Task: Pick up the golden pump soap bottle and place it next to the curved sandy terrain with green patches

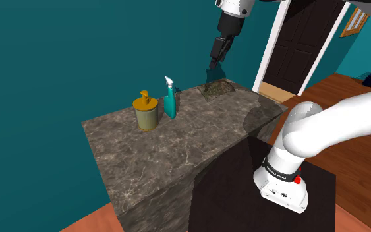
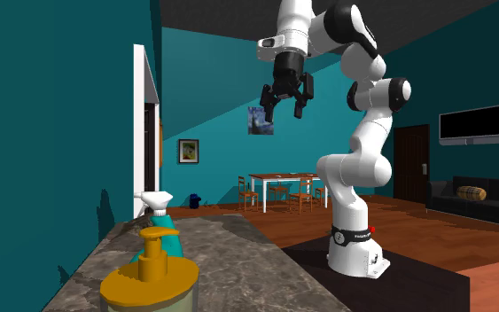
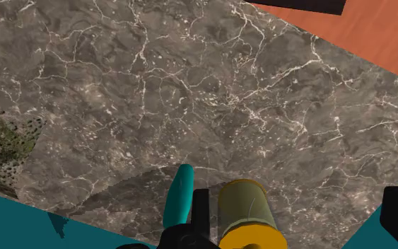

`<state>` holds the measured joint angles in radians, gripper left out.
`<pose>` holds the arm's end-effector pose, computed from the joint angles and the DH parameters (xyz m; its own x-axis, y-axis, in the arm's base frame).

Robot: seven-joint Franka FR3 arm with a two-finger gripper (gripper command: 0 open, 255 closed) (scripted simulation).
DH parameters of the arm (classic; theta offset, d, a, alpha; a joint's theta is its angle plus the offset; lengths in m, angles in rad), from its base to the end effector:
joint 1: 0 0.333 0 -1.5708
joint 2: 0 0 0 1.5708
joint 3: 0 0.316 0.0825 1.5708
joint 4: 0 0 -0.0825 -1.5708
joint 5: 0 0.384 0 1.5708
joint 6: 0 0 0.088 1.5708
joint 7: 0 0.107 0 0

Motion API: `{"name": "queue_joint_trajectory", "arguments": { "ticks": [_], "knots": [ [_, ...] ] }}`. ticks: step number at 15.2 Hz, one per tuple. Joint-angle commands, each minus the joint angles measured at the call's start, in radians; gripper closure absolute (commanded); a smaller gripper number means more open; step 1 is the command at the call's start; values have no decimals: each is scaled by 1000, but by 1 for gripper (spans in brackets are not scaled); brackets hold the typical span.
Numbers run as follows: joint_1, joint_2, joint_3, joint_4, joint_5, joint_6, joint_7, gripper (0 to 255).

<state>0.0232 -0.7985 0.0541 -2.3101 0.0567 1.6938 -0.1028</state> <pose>0.3142 0.0361 0.6279 0.9700 0.1620 0.1813 0.1646 -0.9864 0.0007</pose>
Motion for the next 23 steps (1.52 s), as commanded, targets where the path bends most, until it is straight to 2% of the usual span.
{"name": "queue_joint_trajectory", "arguments": {
  "ticks": [1,12,23],
  "knots": [
    [0,0,0,0,0,0,0,0],
    [-8,358,78,67,3,298,80,0],
    [-15,771,135,299,-73,479,188,0]
  ]
}}
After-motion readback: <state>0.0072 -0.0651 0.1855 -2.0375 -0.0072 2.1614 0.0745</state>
